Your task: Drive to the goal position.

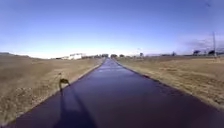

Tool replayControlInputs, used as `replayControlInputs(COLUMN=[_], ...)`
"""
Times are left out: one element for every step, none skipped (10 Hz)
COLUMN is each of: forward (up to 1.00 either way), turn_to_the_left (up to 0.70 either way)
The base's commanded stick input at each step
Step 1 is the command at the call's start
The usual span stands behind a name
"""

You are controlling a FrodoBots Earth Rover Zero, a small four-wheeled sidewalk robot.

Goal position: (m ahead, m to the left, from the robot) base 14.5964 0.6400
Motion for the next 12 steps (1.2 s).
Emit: replayControlInputs(forward=[1.0, 1.0, 1.0, 1.0, 1.0, 1.0, 1.0, 1.0, 1.0, 1.0, 1.0, 1.0], turn_to_the_left=[0.0, 0.0, 0.0, 0.0, 0.0, 0.0, 0.0, 0.0, 0.0, 0.0, 0.0, 0.0])
